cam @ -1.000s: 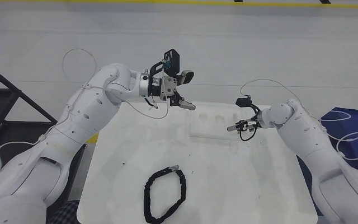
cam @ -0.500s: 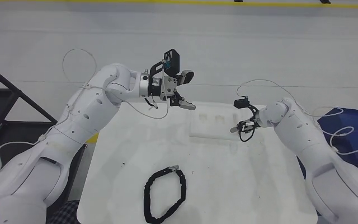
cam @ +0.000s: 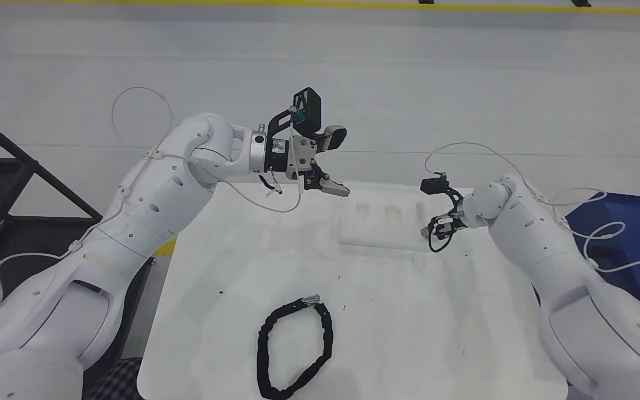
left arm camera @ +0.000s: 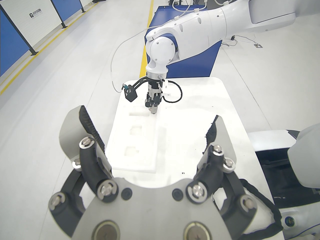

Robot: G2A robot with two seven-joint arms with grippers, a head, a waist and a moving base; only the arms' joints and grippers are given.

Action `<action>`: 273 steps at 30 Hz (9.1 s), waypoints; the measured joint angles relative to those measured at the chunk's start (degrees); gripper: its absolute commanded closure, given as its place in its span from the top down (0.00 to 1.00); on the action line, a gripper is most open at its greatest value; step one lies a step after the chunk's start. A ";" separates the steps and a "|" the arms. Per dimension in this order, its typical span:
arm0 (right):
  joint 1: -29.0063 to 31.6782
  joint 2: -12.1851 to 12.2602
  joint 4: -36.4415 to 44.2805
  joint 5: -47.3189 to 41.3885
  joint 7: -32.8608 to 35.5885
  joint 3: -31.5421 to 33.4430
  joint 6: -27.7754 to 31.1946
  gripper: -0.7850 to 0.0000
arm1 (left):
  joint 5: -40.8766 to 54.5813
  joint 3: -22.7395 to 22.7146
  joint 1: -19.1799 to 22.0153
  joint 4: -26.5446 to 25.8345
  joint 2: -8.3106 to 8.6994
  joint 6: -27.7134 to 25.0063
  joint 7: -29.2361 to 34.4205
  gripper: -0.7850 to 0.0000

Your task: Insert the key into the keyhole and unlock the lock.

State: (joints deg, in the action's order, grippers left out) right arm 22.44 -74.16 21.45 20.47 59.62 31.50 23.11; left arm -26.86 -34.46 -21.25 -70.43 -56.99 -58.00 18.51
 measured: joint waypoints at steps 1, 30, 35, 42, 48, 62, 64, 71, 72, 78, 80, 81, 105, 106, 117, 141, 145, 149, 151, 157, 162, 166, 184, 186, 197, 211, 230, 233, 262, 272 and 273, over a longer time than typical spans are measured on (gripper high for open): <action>-0.08 -0.15 -0.27 0.17 -0.11 -0.01 -0.01 0.31 | 0.00 0.00 0.00 0.00 0.00 0.00 0.00 1.00; -1.66 -2.83 -6.31 3.51 -2.47 0.27 -0.24 0.00 | 0.00 0.00 0.00 0.00 0.00 0.00 0.00 1.00; -3.18 -2.69 -6.62 5.20 -1.40 0.21 -0.73 0.00 | 0.00 0.00 0.00 0.00 0.00 0.00 0.00 1.00; -4.88 -2.34 -3.92 10.35 -3.26 -0.75 -1.61 0.00 | 0.00 0.00 0.00 0.00 0.00 0.00 0.00 1.00; -5.14 -1.95 -1.06 10.89 -3.65 0.00 -2.30 0.00 | 0.00 0.00 0.00 0.00 0.00 0.00 0.00 1.00; -2.12 4.08 16.18 0.83 4.46 9.79 4.30 0.00 | 0.00 0.00 0.00 0.00 0.00 0.00 0.00 1.00; -0.01 5.74 21.10 -0.41 5.77 12.26 3.92 0.00 | 0.00 0.00 0.00 0.00 0.00 0.00 0.00 1.00; 11.39 11.68 40.66 -6.04 9.70 23.69 0.91 0.00 | 0.00 0.00 0.00 0.00 0.00 0.00 0.00 1.00; 13.13 12.39 43.25 -6.68 10.07 25.41 0.40 0.00 | 0.00 0.00 0.00 0.00 0.00 0.00 0.00 1.00; 23.97 16.01 59.31 -9.79 11.28 36.09 -3.76 0.00 | 0.00 0.00 0.00 0.00 0.00 0.00 0.00 1.00; 27.19 16.78 63.70 -11.27 11.03 39.17 -5.10 0.00 | 0.00 0.00 0.00 0.00 0.00 0.00 0.00 1.00; 28.43 17.06 65.30 -11.81 10.81 40.38 -5.62 0.00 | 0.00 0.00 0.00 0.00 0.00 0.00 0.00 1.00; 42.06 18.89 76.28 -19.64 0.37 53.06 -12.02 0.00 | -2.89 -1.67 -1.53 -3.78 0.51 0.54 0.88 1.00; 42.06 18.89 76.28 -19.64 0.37 53.06 -12.02 0.00 | -3.27 -1.66 -2.21 -3.92 0.63 0.22 1.49 1.00; 42.06 18.89 76.28 -19.65 0.37 53.06 -12.02 0.00 | -5.36 3.93 -8.77 -5.43 1.23 0.00 1.80 1.00; 42.06 18.89 76.28 -19.65 0.37 53.06 -12.02 0.00 | -11.15 23.08 -4.21 -0.47 3.02 0.00 -8.21 1.00; 42.06 18.89 76.28 -19.65 0.37 53.06 -12.02 0.00 | -11.15 23.08 -4.21 -0.47 3.03 0.00 -8.21 1.00; 42.06 18.89 76.28 -19.65 0.37 53.06 -12.02 0.00 | -11.15 23.08 -4.21 -0.47 3.03 0.00 -8.21 1.00; 42.06 18.89 76.28 -19.65 0.37 53.06 -12.02 0.00 | -10.90 22.89 -4.63 -0.29 3.07 0.38 -8.65 1.00; 42.06 18.89 76.28 -19.65 0.37 53.06 -12.02 0.00 | -13.07 20.39 -10.40 2.68 4.99 -0.04 -16.88 1.00; 42.06 18.89 76.28 -19.65 0.37 53.06 -12.02 0.00 | -22.81 20.91 -13.52 1.60 7.28 0.00 -24.51 1.00; 42.06 18.89 76.28 -19.65 0.37 53.06 -12.02 0.00 | -32.07 24.18 -13.45 1.44 8.53 0.00 -32.04 1.00; 42.06 18.89 76.28 -19.65 0.37 53.06 -12.02 0.00 | -51.82 24.72 -16.86 12.64 5.74 0.00 -50.59 1.00; 42.06 18.89 76.28 -19.65 0.37 53.06 -12.02 0.00 | -51.80 24.72 -16.86 12.63 5.74 0.00 -50.58 1.00; 42.06 18.89 76.28 -19.65 0.37 53.06 -12.02 0.00 | -51.80 24.72 -16.86 12.63 5.74 0.00 -50.58 1.00; 42.06 18.89 76.28 -19.65 0.37 53.06 -12.02 0.00 | -40.09 18.11 -25.87 6.13 9.47 10.21 -43.79 1.00; 42.06 18.89 76.28 -19.65 0.37 53.06 -12.02 0.00 | -43.39 11.56 -33.07 -3.15 12.69 17.44 -37.26 0.98; 42.06 18.89 76.28 -19.65 0.37 53.06 -12.02 0.00 | -44.50 11.17 -33.34 -2.76 12.40 17.20 -37.99 0.79; 42.06 18.89 76.28 -19.65 0.37 53.06 -12.02 0.00 | -49.18 3.28 -36.36 -6.11 11.71 16.80 -46.69 0.00; 42.35 18.99 79.05 -18.64 1.83 51.27 -17.12 0.00 | -45.42 -5.03 -36.23 -16.32 13.75 14.09 -46.75 0.00; 42.34 19.00 79.81 -19.01 2.16 51.07 -18.48 0.00 | -45.16 -5.52 -36.25 -17.19 13.67 15.02 -47.17 0.00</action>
State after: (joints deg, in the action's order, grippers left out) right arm 64.77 -55.17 101.26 1.45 61.78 82.57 4.63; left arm -72.02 -39.98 -57.51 -87.61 -43.32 -42.98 -28.66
